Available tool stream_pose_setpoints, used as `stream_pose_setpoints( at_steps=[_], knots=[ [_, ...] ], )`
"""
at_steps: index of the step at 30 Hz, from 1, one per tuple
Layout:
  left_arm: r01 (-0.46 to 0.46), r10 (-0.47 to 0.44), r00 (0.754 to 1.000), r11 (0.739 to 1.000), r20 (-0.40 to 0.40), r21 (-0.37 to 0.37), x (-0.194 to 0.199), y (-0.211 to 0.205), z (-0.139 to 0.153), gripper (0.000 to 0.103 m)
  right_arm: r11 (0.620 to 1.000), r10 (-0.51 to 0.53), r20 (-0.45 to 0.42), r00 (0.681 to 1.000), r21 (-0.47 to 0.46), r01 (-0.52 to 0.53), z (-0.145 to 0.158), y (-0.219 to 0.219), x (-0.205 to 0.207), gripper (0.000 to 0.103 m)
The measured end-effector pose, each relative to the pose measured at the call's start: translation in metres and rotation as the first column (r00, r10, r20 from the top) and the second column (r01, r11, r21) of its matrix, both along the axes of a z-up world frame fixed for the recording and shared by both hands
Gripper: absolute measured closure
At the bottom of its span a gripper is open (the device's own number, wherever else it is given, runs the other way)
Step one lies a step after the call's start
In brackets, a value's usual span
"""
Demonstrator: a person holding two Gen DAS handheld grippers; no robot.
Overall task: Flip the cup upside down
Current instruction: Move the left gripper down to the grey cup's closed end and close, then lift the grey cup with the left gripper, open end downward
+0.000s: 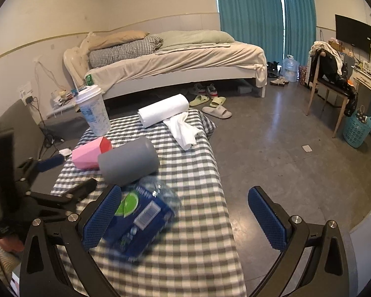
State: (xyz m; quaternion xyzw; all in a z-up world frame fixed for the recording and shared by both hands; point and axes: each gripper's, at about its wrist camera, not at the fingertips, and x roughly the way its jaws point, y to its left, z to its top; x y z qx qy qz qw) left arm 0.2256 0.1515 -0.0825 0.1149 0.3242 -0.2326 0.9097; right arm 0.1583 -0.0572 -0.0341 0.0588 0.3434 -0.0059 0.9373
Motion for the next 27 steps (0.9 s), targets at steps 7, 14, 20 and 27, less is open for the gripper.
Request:
stream_pose_setpoints(
  at_steps=[7,14,20,27],
  knots=[
    [0.096,-0.095,0.995,0.994,-0.005,0.061,0.030,-0.016,-0.022,0.000,1.000,0.005,-0.047,0.999,0.013,-0.004,-0.018,-0.002,0.041,0.000],
    [0.146,-0.147,0.989,0.984,0.009,0.106,0.050,-0.027,-0.028,0.000,1.000,0.005,-0.027,1.000,-0.021,-0.006,-0.022,0.000,0.053,0.000],
    [0.208,-0.211,0.978,0.967,0.006,0.151,0.050,-0.037,-0.034,0.010,1.000,0.000,-0.035,0.999,-0.004,0.000,-0.027,-0.003,0.055,0.000],
    [0.170,-0.170,0.985,0.969,-0.011,0.177,0.035,-0.036,-0.031,0.020,1.000,-0.007,-0.036,0.999,0.007,0.007,-0.021,-0.005,0.047,0.000]
  ],
)
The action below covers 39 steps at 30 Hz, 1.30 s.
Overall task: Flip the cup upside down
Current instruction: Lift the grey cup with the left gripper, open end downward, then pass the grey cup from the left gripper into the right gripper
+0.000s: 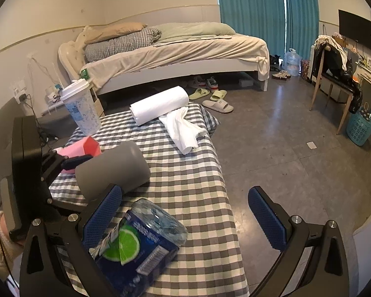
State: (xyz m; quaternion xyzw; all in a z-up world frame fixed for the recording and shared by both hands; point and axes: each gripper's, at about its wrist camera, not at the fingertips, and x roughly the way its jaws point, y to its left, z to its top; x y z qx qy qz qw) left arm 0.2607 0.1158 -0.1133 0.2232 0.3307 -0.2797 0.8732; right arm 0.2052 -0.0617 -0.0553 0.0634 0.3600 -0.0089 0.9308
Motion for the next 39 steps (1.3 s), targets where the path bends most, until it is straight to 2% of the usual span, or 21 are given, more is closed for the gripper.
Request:
stream_pose_setpoints(
  at_steps=[3,8,15,19,23,25,28,30,36,39],
  knots=[
    [-0.071,0.071,0.997,0.997,-0.016,-0.003,-0.013,0.010,0.006,0.020,1.000,-0.004,0.018,1.000,0.000,0.004,0.010,0.001,-0.008,0.000],
    [-0.204,0.204,0.976,0.979,-0.072,0.005,-0.054,0.038,0.011,0.021,1.000,-0.002,0.052,0.999,0.010,0.002,0.036,0.005,-0.031,0.000],
    [-0.372,0.360,0.913,0.927,-0.190,-0.033,-0.132,0.067,0.011,0.021,0.999,0.042,0.044,0.998,-0.010,-0.041,0.053,0.027,-0.083,0.000],
    [-0.460,0.432,0.865,0.886,-0.256,-0.056,-0.175,0.071,0.005,0.022,0.997,0.075,0.009,0.997,-0.030,-0.075,0.047,0.036,-0.121,0.000],
    [-0.506,0.470,0.841,0.859,-0.268,-0.081,-0.202,0.063,0.009,0.024,0.995,0.087,-0.050,0.995,-0.043,-0.089,0.032,0.039,-0.154,0.000],
    [-0.507,0.461,0.840,0.855,-0.287,-0.110,-0.208,0.060,0.013,0.024,0.996,0.082,-0.073,0.994,-0.035,-0.084,0.029,0.036,-0.166,0.000],
    [-0.487,0.434,0.850,0.863,-0.297,-0.133,-0.214,0.056,0.019,0.021,0.997,0.068,-0.086,0.994,-0.041,-0.072,0.030,0.033,-0.176,0.000],
    [-0.473,0.417,0.857,0.869,-0.302,-0.144,-0.216,0.056,0.022,0.009,0.996,0.065,-0.087,0.994,-0.061,-0.070,0.035,0.032,-0.181,0.000],
    [-0.446,0.390,0.877,0.878,-0.280,-0.175,-0.232,0.073,0.035,0.009,0.994,0.073,-0.072,0.995,-0.075,-0.079,0.054,0.040,-0.192,0.000],
    [-0.456,0.405,0.880,0.866,-0.248,-0.205,-0.239,0.101,0.049,0.006,0.992,0.078,-0.085,0.993,-0.088,-0.085,0.062,0.050,-0.193,0.000]
  ],
)
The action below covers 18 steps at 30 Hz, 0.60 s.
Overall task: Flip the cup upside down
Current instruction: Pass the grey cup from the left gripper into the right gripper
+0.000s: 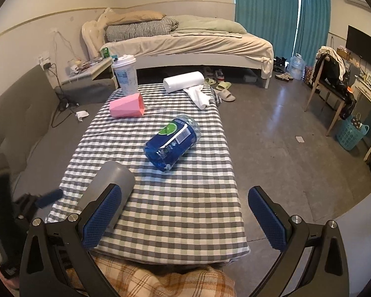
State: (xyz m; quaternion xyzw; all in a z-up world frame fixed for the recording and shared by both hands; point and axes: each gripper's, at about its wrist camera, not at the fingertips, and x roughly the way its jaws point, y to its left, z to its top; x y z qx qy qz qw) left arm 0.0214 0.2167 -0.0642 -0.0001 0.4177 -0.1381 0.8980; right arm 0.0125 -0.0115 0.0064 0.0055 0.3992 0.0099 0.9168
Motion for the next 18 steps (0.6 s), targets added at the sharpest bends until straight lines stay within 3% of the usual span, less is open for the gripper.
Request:
stream_pose_setpoints(
  at_steps=[2,5,13,18],
  knots=[
    [-0.027,0.027,0.999,1.000,0.026,-0.013,-0.003,0.019,0.009,0.000,1.000,0.002,-0.013,1.000,0.001,-0.002,0.003,0.008,0.001,0.000],
    [-0.093,0.093,0.993,0.996,0.075,-0.012,0.000,0.047,0.018,0.000,1.000,0.006,-0.038,0.999,0.004,-0.006,0.002,0.022,0.006,0.000],
    [-0.154,0.155,0.986,0.988,0.066,-0.018,0.026,0.083,0.000,0.000,0.998,0.051,-0.211,0.976,-0.023,-0.057,-0.029,0.083,0.043,0.000],
    [-0.158,0.157,0.986,0.987,0.049,0.011,0.038,0.091,-0.013,0.000,0.999,0.043,-0.322,0.946,0.021,-0.038,-0.058,0.104,0.073,0.000]
  ],
)
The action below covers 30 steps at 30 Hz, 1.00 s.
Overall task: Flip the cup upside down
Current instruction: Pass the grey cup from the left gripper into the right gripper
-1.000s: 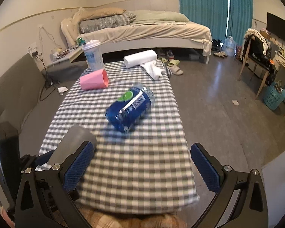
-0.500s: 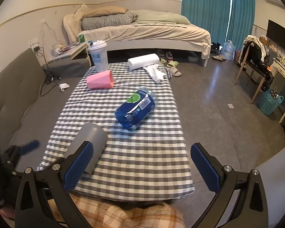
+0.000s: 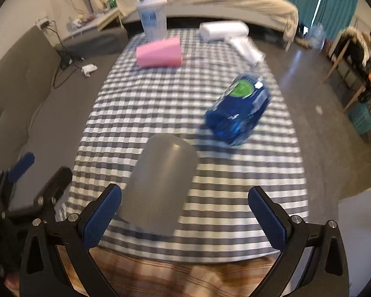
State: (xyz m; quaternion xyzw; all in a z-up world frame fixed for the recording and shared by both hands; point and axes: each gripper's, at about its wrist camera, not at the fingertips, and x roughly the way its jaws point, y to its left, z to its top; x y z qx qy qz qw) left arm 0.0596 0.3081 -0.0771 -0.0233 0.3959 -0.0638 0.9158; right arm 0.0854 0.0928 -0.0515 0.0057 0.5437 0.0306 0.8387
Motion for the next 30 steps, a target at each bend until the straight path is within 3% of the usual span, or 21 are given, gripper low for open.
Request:
stream_pose_setpoints(
  at_steps=[8,11,18,20,21,25,30],
  knots=[
    [-0.029,0.028,0.998,0.999,-0.055,-0.014,0.019,0.025,-0.025,0.000,0.997,-0.073,-0.120,0.990,0.001,0.074,-0.019,0.004,0.049,0.003],
    [-0.049,0.047,0.996,0.999,-0.069,-0.021,0.025,0.035,-0.032,0.000,0.996,-0.084,-0.164,0.983,0.012,0.087,-0.031,0.004,0.056,0.010],
    [-0.076,0.073,0.994,0.996,-0.081,-0.042,0.029,0.046,-0.036,0.000,0.993,-0.085,-0.241,0.967,0.059,0.102,-0.053,0.006,0.060,0.015],
    [-0.090,0.086,0.993,0.995,-0.076,-0.043,0.027,0.048,-0.036,0.000,0.989,-0.076,-0.249,0.966,0.104,0.105,-0.055,0.006,0.061,0.027],
    [-0.095,0.092,0.993,0.995,-0.077,-0.042,0.027,0.049,-0.035,0.000,0.987,-0.076,-0.251,0.965,0.118,0.108,-0.055,0.006,0.061,0.027],
    [-0.108,0.105,0.992,0.993,-0.070,-0.050,0.026,0.054,-0.031,0.000,0.984,-0.073,-0.218,0.973,0.142,0.105,-0.048,0.004,0.057,0.028],
    [-0.114,0.111,0.992,0.992,-0.062,-0.052,0.024,0.052,-0.026,0.000,0.989,-0.047,-0.031,0.998,0.138,0.051,-0.019,0.001,0.044,0.028]
  ],
)
